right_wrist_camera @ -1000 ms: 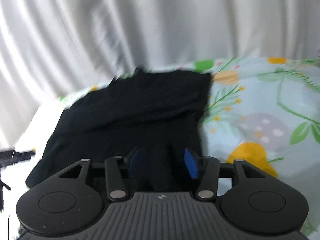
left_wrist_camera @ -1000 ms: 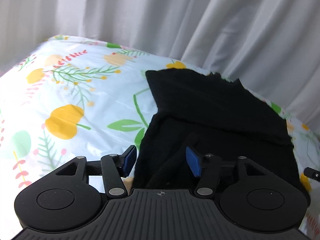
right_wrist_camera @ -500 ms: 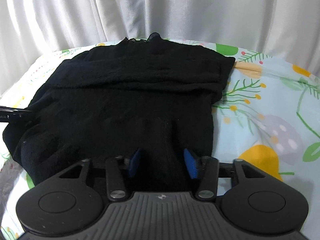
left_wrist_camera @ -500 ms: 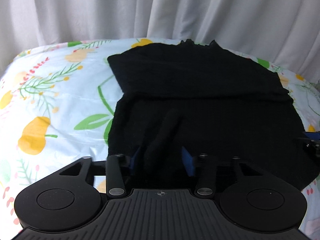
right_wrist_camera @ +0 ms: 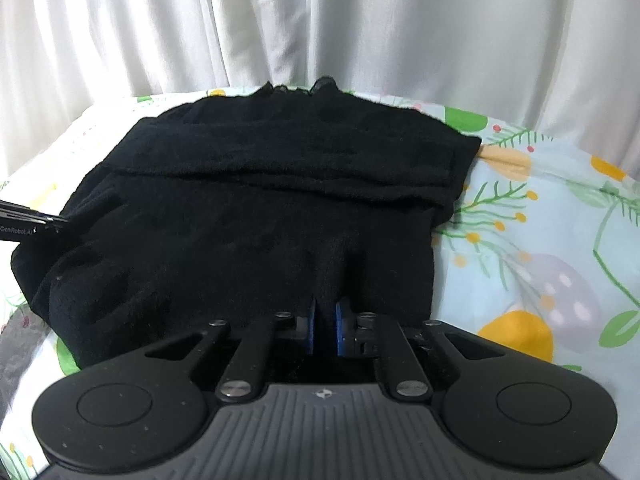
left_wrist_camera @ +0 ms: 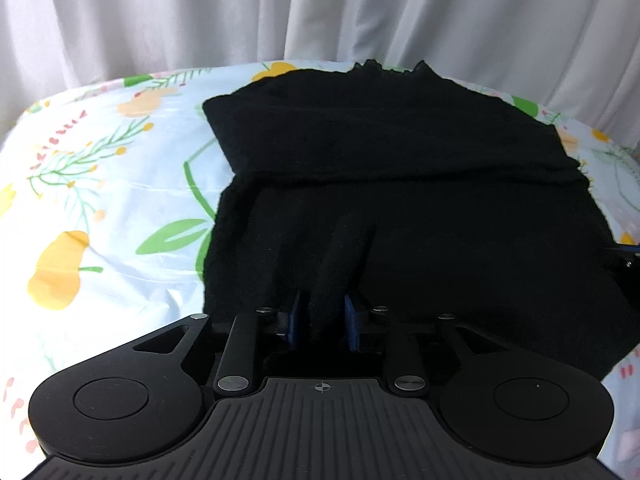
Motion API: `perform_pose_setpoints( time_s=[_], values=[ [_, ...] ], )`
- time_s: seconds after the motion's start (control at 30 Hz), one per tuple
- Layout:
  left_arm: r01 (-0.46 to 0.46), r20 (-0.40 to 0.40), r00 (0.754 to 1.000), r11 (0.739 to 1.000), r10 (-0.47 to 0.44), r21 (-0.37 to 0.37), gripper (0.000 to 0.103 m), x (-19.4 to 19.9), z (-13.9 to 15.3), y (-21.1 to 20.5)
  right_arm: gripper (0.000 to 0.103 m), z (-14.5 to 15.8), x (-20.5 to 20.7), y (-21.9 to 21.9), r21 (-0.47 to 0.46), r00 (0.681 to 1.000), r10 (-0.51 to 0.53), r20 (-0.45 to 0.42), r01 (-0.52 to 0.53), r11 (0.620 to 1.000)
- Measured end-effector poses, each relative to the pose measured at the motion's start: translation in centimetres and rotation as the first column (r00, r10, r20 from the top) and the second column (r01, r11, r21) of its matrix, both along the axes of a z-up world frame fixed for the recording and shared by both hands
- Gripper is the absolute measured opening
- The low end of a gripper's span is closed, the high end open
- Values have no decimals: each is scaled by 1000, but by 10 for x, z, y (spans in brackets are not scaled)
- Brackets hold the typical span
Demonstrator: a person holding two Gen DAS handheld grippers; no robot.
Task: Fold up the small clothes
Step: 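Grasp the folded sweater edge with both grippers, then lift the held sweater edge with both grippers and fold it toward the collar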
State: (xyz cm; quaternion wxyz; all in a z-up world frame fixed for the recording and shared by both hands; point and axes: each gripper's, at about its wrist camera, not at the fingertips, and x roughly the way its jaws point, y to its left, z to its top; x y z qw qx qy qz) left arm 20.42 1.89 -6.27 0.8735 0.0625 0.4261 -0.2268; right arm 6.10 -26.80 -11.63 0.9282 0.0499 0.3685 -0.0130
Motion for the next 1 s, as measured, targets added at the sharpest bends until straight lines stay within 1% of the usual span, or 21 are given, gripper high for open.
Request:
perform_pose_setpoints(
  time_s=[0.07, 0.1, 0.13, 0.2, 0.27, 0.33, 0.4, 0.47, 0.57, 0.63, 0.7, 0.73, 0.77, 0.8, 0.87, 0.9, 0.93, 1.0],
  values=[
    [6, -3, 1000, 1000, -6, -18, 9, 2, 6, 2, 8, 9, -1, -2, -8, 999, -12, 30, 13, 1000],
    [2, 14, 1000, 1000, -1, -28, 8, 2, 13, 4, 8, 16, -1, -4, -7, 999, -18, 51, 19, 1000],
    [0, 37, 999, 999, 1, -39, 8, 2, 22, 5, 8, 25, -1, -7, -8, 996, -24, 81, 25, 1000],
    [-6, 93, 996, 996, 14, -85, 8, 7, 48, 9, 8, 44, 2, -13, -14, 989, -45, 144, 48, 999],
    [-16, 167, 985, 994, 35, -112, 8, 17, 74, 9, 8, 61, 11, -21, -12, 979, -64, 194, 67, 998],
    [-29, 229, 972, 993, 55, -115, 8, 32, 93, 4, 8, 75, 29, -29, -26, 968, -88, 235, 97, 995],
    [-53, 259, 963, 994, 76, -95, 9, 56, 99, -8, 8, 81, 53, -36, -39, 961, -109, 254, 123, 992],
    [-85, 265, 959, 994, 100, -66, 9, 82, 90, -22, 8, 76, 81, -44, -40, 962, -129, 240, 143, 989],
    [-132, 234, 964, 991, 127, 6, 9, 117, 56, -45, 8, 53, 121, -54, -59, 969, -166, 181, 180, 982],
    [-129, 199, 973, 989, 114, 66, 9, 130, 30, -57, 8, 31, 141, -64, -76, 974, -193, 123, 203, 976],
    [-101, 187, 979, 990, 81, 99, 15, 130, 13, -61, 8, 15, 147, -73, -58, 977, -200, 71, 204, 977],
    [-87, 198, 978, 991, 65, 103, 16, 128, 9, -60, 8, 11, 144, -76, -44, 980, -192, 54, 194, 980],
    [-78, 213, 976, 992, 55, 99, 25, 124, 7, -55, 12, 8, 141, -80, -19, 982, -179, 53, 180, 983],
    [-75, 218, 974, 993, 53, 95, 39, 122, 6, -50, 15, 8, 136, -82, 11, 985, -163, 58, 163, 987],
    [-73, 215, 975, 995, 57, 65, 51, 123, 5, -39, 32, 7, 130, -86, 70, 987, -144, 66, 139, 988],
    [-73, 203, 977, 996, 62, 45, 51, 125, 5, -33, 37, 7, 129, -89, 97, 989, -131, 72, 124, 988],
    [-71, 187, 980, 997, 65, 25, 51, 124, 6, -31, 45, 7, 130, -88, 106, 990, -123, 70, 116, 988],
    [-74, 148, 986, 997, 75, -12, 52, 128, 5, -25, 46, 7, 134, -86, 133, 993, -104, 63, 95, 987]
  ],
)
